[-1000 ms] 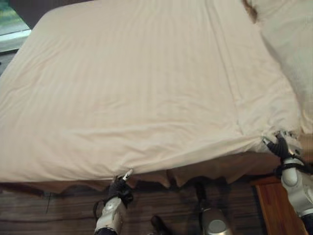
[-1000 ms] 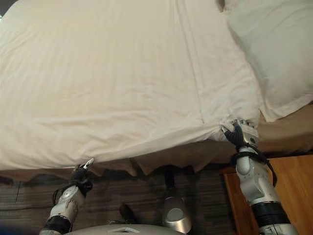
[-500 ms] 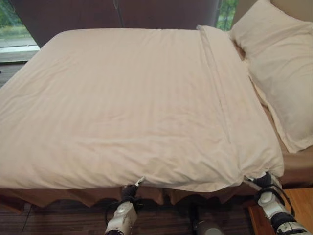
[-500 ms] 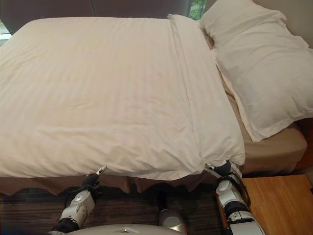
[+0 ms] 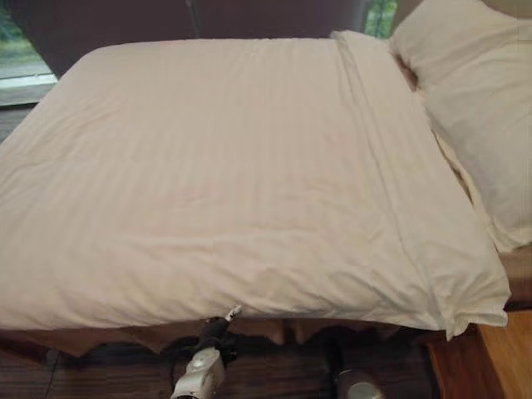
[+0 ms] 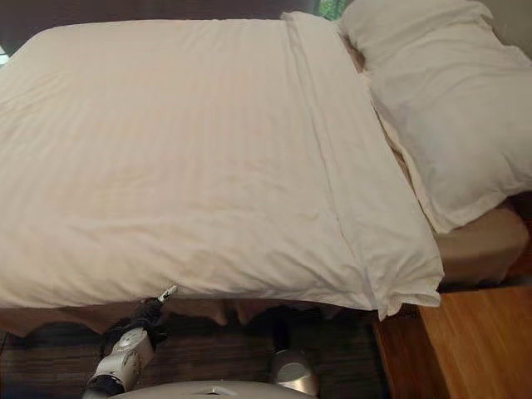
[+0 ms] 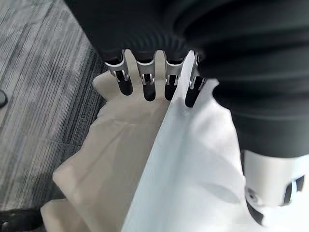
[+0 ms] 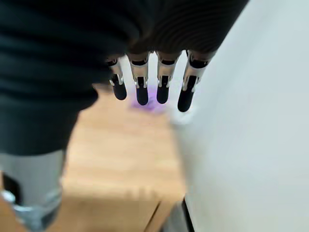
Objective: Making the bed.
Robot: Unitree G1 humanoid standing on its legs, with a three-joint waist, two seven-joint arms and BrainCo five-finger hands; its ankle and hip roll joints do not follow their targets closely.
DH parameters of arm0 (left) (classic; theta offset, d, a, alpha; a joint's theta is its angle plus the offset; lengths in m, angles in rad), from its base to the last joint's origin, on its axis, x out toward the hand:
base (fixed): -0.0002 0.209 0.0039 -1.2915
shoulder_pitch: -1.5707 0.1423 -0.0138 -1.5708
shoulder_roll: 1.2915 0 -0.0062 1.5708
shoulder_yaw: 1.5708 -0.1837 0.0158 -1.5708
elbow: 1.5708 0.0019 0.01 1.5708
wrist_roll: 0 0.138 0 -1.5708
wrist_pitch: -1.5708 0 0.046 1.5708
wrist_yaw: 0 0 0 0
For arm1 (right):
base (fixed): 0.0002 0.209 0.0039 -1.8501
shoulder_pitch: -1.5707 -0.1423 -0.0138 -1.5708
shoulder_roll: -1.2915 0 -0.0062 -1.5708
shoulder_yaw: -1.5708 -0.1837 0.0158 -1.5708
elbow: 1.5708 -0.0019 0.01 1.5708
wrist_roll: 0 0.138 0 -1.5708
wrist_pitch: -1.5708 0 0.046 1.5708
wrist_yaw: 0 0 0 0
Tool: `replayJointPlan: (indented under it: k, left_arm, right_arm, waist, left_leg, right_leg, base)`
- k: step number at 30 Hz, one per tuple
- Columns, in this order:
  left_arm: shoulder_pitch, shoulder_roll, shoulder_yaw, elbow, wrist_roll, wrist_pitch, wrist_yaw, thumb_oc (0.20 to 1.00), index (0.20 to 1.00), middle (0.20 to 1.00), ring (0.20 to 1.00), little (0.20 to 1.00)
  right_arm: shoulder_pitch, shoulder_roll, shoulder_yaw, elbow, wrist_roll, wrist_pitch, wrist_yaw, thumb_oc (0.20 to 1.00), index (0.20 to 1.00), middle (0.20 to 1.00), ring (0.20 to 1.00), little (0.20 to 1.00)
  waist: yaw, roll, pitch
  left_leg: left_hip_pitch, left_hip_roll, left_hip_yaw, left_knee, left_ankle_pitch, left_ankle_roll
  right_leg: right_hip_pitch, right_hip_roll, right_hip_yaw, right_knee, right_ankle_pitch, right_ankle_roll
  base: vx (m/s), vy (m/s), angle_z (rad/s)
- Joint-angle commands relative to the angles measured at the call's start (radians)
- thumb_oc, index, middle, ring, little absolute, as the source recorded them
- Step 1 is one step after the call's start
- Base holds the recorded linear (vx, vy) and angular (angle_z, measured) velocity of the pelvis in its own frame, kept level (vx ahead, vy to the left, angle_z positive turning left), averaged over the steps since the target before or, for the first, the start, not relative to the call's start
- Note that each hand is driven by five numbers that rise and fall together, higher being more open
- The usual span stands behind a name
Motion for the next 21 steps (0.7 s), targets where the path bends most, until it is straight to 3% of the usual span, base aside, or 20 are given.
replayJointPlan:
  k: [1,3,4,5,6,7,8,9,10,12,16,21]
  left_arm:
    - [-0.023,-0.005,0.022,-0.075,0.0,-0.038,0.006,1.0,1.0,1.0,1.0,1.0]
    - [-0.02,-0.008,0.039,-0.074,-0.007,-0.035,0.0,1.0,1.0,1.0,1.0,1.0]
    - [-0.028,-0.012,0.044,-0.067,-0.017,-0.03,-0.002,1.0,1.0,1.0,1.0,1.0]
    - [-0.028,-0.011,0.043,-0.067,-0.017,-0.03,-0.002,1.0,1.0,1.0,1.0,1.0]
    - [-0.033,-0.013,0.048,-0.065,-0.022,-0.028,-0.006,1.0,1.0,1.0,1.0,1.0]
    - [-0.036,-0.008,0.051,-0.06,-0.023,-0.025,-0.012,1.0,1.0,1.0,1.0,1.0]
    - [-0.036,-0.008,0.05,-0.06,-0.023,-0.025,-0.012,1.0,1.0,1.0,1.0,1.0]
    - [-0.056,-0.009,0.056,-0.014,-0.046,-0.008,-0.048,1.0,1.0,1.0,1.0,1.0]
    - [-0.058,-0.008,0.056,-0.013,-0.046,-0.008,-0.048,1.0,1.0,1.0,1.0,1.0]
    - [-0.051,0.0,0.042,-0.01,-0.058,-0.009,-0.07,1.0,1.0,1.0,1.0,1.0]
    - [-0.028,0.006,0.019,-0.014,-0.066,-0.006,-0.107,1.0,1.0,1.0,1.0,1.0]
    - [-0.015,0.007,-0.002,-0.013,-0.077,-0.006,-0.15,1.0,1.0,1.0,1.0,1.0]
  right_arm:
    - [-0.043,-0.048,0.007,-0.102,0.052,-0.06,-0.08,1.0,1.0,1.0,1.0,1.0]
    - [-0.012,-0.03,-0.063,-0.36,0.153,-0.116,-0.114,1.0,1.0,1.0,1.0,1.0]
    - [-0.027,-0.008,-0.095,-0.554,0.267,-0.206,-0.104,1.0,1.0,1.0,1.0,1.0]
    - [-0.024,-0.007,-0.097,-0.557,0.267,-0.205,-0.104,1.0,1.0,1.0,1.0,1.0]
    - [-0.041,0.001,-0.107,-0.633,0.332,-0.248,-0.094,1.0,1.0,1.0,1.0,1.0]
    - [-0.067,0.058,-0.141,-0.742,0.524,-0.344,-0.016,0.821,0.821,0.821,0.821,0.821]
    - [-0.066,0.059,-0.141,-0.743,0.524,-0.344,-0.016,0.247,0.247,0.247,0.247,0.247]
    - [-0.153,0.111,-0.148,-0.846,0.703,-0.457,0.045,0.2,0.2,0.2,0.2,0.2]
    - [-0.154,0.111,-0.148,-0.845,0.704,-0.458,0.046,0.2,0.2,0.2,0.2,0.2]
    - [-0.268,0.181,-0.116,-0.911,0.891,-0.547,0.107,0.2,0.2,0.2,0.2,0.2]
    - [-0.399,0.28,-0.072,-0.969,1.154,-0.645,0.193,0.2,0.2,0.2,0.2,0.2]
    - [-0.518,0.287,-0.078,-0.935,1.242,-0.694,0.183,0.2,0.2,0.2,0.2,0.2]
  waist:
    - [0.011,-0.018,0.022]
    - [0.006,-0.024,0.018]
    - [0.0,-0.028,0.013]
    - [0.001,-0.028,0.013]
    - [-0.003,-0.029,0.013]
    - [-0.006,-0.028,0.013]
    - [-0.006,-0.028,0.013]
    - [-0.008,-0.019,0.008]
    - [-0.008,-0.02,0.009]
    - [0.009,-0.008,0.001]
    - [0.045,0.011,-0.003]
    - [0.075,0.031,-0.001]
  left_leg:
    - [-0.004,0.054,-0.02,0.013,0.061,-0.06]
    - [-0.002,0.057,-0.02,0.013,0.058,-0.058]
    - [0.001,0.057,-0.016,0.013,0.056,-0.058]
    - [0.002,0.057,-0.016,0.013,0.056,-0.058]
    - [0.003,0.058,-0.011,0.013,0.057,-0.058]
    - [0.004,0.059,-0.009,0.013,0.057,-0.057]
    - [0.004,0.059,-0.009,0.013,0.057,-0.057]
    - [0.005,0.059,-0.008,0.013,0.057,-0.056]
    - [0.005,0.059,-0.008,0.013,0.057,-0.056]
    - [0.005,0.059,-0.018,0.013,0.057,-0.056]
    - [0.003,0.06,-0.036,0.013,0.06,-0.057]
    - [-0.014,0.06,-0.059,0.013,0.072,-0.06]
  right_leg:
    - [0.007,-0.052,-0.036,0.018,-0.003,0.05]
    - [0.008,-0.049,-0.036,0.018,-0.004,0.051]
    - [0.007,-0.045,-0.029,0.018,-0.003,0.05]
    - [0.008,-0.045,-0.029,0.018,-0.003,0.05]
    - [0.005,-0.044,-0.024,0.018,-0.001,0.051]
    - [0.003,-0.042,-0.019,0.018,-0.001,0.051]
    - [0.003,-0.042,-0.019,0.018,-0.001,0.051]
    - [0.001,-0.04,-0.014,0.018,-0.003,0.05]
    - [0.001,-0.041,-0.014,0.018,-0.003,0.05]
    - [0.007,-0.042,-0.02,0.018,-0.008,0.047]
    - [0.018,-0.046,-0.036,0.018,-0.015,0.043]
    - [0.018,-0.05,-0.054,0.018,-0.019,0.038]
  base:
    - [0.02,-0.015,-0.15]
    - [0.03,-0.013,-0.1]
    - [0.02,-0.002,-0.15]
    - [0.01,0.003,-0.16]
    - [-0.01,0.01,-0.11]
    - [-0.01,0.01,-0.06]
    - [0.0,0.025,-0.1]
    - [0.0,0.019,-0.1]
    - [0.02,0.019,-0.14]
    - [0.03,0.003,-0.06]
    - [0.01,-0.001,0.02]
    - [0.0,-0.035,0.26]
